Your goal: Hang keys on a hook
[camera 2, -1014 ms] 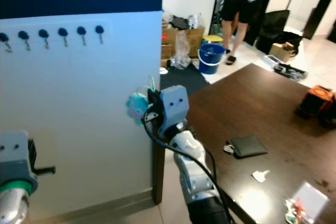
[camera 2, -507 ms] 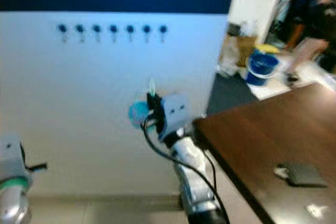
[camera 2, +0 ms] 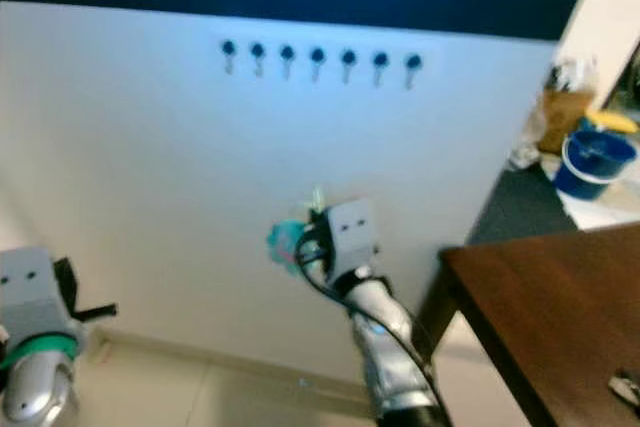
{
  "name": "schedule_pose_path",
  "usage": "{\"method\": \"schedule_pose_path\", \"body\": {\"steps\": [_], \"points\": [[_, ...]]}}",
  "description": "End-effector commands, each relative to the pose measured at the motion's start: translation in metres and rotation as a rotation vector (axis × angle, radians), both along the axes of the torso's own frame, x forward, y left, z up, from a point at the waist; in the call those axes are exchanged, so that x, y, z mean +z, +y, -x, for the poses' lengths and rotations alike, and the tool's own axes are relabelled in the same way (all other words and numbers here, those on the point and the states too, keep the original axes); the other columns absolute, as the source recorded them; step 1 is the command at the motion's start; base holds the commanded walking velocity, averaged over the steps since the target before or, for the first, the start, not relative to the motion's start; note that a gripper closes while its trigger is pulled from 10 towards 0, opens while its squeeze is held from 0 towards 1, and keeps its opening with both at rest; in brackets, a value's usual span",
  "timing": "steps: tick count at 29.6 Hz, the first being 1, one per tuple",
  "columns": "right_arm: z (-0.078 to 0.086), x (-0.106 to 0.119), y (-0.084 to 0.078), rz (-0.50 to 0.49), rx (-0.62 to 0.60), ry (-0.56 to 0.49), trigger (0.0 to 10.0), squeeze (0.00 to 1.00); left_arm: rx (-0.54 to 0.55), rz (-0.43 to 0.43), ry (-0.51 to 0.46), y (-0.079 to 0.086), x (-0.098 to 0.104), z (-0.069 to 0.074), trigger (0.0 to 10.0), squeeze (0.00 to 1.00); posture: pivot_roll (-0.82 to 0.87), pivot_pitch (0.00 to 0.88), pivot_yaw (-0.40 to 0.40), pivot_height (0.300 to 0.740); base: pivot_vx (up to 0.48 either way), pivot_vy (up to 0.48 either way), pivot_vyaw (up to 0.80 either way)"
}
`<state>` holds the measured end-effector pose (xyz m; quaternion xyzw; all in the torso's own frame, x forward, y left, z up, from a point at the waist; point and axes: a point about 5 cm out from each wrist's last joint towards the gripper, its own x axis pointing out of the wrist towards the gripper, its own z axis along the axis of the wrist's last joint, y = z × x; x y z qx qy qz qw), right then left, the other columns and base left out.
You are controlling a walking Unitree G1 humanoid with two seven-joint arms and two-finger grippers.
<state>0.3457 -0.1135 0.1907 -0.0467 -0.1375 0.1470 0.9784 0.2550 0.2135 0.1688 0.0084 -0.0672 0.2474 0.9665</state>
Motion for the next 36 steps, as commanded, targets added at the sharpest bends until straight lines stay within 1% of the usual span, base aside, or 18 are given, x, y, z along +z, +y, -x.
{"method": "schedule_pose_path", "body": {"steps": [1,3,5,10,12,18,21,25,30,36], "points": [[0.0,-0.011,-0.001,0.024,-0.008,0.049,10.0,0.0,-0.009,0.021,0.002,-0.002,-0.003,0.003,10.0,0.0,-0.09,0.042,0.071,0.74,0.0,0.0,0.8],[0.0,-0.018,-0.003,0.005,-0.017,0.093,10.0,0.0,-0.02,0.025,0.001,-0.003,-0.004,0.004,10.0,0.0,-0.09,0.041,0.071,0.74,0.0,0.0,0.0],[-0.001,-0.021,-0.003,0.011,-0.02,0.113,10.0,0.0,-0.026,0.024,0.002,-0.003,-0.004,0.004,10.0,0.0,-0.09,0.041,0.071,0.74,0.0,0.0,0.0],[0.0,-0.026,-0.002,0.005,-0.021,0.118,10.0,0.0,-0.038,0.029,-0.001,-0.007,-0.006,0.004,10.0,0.0,-0.1,0.034,0.07,0.74,0.0,0.0,0.0],[-0.001,-0.024,0.001,-0.006,-0.016,0.113,10.0,0.0,-0.04,0.028,-0.012,-0.006,-0.003,0.003,10.0,0.0,-0.1,0.035,0.067,0.74,0.0,0.0,0.0],[-0.002,-0.019,0.005,0.003,0.01,0.087,10.0,0.0,-0.047,0.03,-0.036,-0.004,0.001,0.001,10.0,0.0,-0.1,0.036,0.064,0.74,0.0,0.0,0.0],[-0.003,-0.017,0.005,-0.002,0.01,0.082,10.0,0.0,-0.046,0.042,-0.043,-0.004,0.001,0.001,10.0,0.0,-0.1,0.037,0.063,0.74,0.0,0.0,0.0],[-0.004,-0.015,0.003,-0.035,0.007,0.093,10.0,0.0,-0.06,0.051,-0.062,-0.006,0.002,0.002,10.0,0.0,-0.1,0.04,0.061,0.74,0.0,0.0,0.0],[-0.003,-0.014,0.003,-0.048,0.017,0.089,10.0,0.0,-0.074,0.068,-0.079,-0.005,0.004,0.001,10.0,0.0,-0.11,0.042,0.063,0.74,0.341,0.0,-0.8],[-0.002,-0.015,0.003,-0.053,0.02,0.086,10.0,0.0,-0.08,0.07,-0.084,-0.004,0.005,0.0,10.0,0.0,-0.11,0.042,0.063,0.74,0.375,0.0,-0.8]]}}
